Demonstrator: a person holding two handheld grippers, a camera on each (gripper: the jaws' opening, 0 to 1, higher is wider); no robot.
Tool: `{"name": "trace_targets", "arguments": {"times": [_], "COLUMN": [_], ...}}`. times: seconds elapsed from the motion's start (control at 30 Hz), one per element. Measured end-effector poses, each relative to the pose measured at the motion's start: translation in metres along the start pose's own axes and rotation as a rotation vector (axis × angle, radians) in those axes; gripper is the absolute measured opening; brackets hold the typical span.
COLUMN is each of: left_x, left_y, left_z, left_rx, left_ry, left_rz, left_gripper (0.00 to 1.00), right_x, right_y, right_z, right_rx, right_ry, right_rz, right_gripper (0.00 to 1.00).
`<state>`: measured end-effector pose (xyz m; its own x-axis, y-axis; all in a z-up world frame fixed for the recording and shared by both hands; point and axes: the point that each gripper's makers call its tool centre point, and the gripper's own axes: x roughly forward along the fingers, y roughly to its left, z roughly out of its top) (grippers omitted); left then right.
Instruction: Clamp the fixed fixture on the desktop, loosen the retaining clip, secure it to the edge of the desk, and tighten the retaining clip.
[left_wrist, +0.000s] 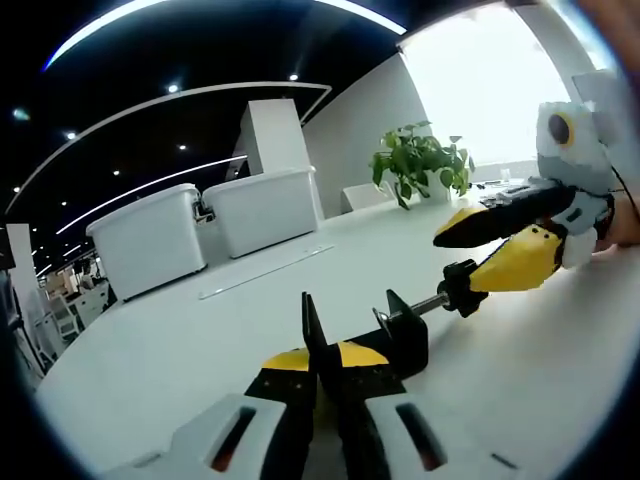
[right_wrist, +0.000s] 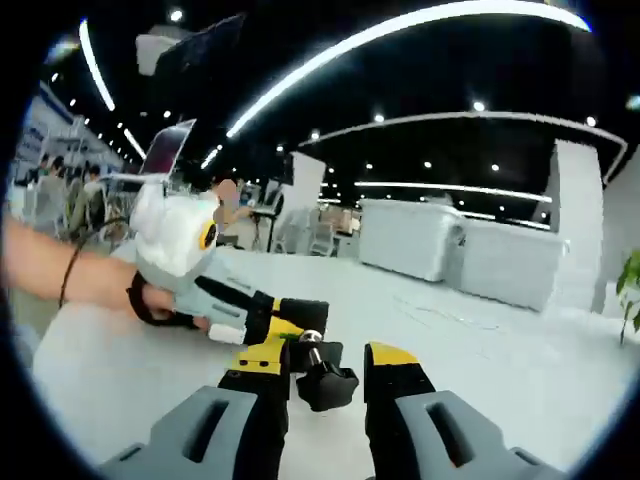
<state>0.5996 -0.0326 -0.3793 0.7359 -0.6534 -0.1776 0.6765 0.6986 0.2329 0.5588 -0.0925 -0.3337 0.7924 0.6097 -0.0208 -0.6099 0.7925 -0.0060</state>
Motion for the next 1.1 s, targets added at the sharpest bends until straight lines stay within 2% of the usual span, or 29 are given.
{"name": "trace_targets", "arguments": {"times": [0.07,0.13,0.23,0.3,0.43,0.53,0.7,0.9,0.97,1.1], "left_x": [0.0,0.0,0.0,0.0,0.0,0.0,0.0,0.0,0.0,0.0], "left_y": [0.0,0.0,0.0,0.0,0.0,0.0,0.0,0.0,0.0,0.0], "left_z": [0.0,0.0,0.0,0.0,0.0,0.0,0.0,0.0,0.0,0.0], "left_rx": [0.0,0.001,0.0,0.0,0.0,0.0,0.0,0.0,0.0,0.0], "left_ry": [0.0,-0.001,-0.001,-0.001,-0.001,-0.001,-0.001,-0.001,-0.001,-0.001], "left_rz": [-0.001,-0.001,-0.001,-0.001,-0.001,-0.002,-0.002,-0.002,-0.001,-0.001], "left_gripper": [0.06,0.06,0.06,0.06,0.06,0.06,0.06,0.06,0.06,0.06], "right_x": [0.0,0.0,0.001,0.001,0.004,0.001,0.002,0.001,0.002,0.002], "right_y": [-0.005,-0.011,-0.014,-0.015,-0.029,-0.018,-0.006,-0.002,-0.002,-0.001], "right_z": [0.0,-0.007,-0.012,-0.01,-0.017,-0.016,-0.022,-0.027,-0.028,-0.027], "right_rx": [0.118,0.233,0.36,0.418,0.476,0.518,0.469,0.431,0.388,0.246], "right_ry": [-0.009,0.009,0.016,0.006,0.026,0.027,0.06,0.077,0.082,0.08], "right_rz": [0.013,0.013,0.033,0.046,0.015,0.052,0.071,0.056,0.053,0.037], "right_gripper": [0.28,0.27,0.25,0.24,0.23,0.23,0.23,0.19,0.19,0.18]}}
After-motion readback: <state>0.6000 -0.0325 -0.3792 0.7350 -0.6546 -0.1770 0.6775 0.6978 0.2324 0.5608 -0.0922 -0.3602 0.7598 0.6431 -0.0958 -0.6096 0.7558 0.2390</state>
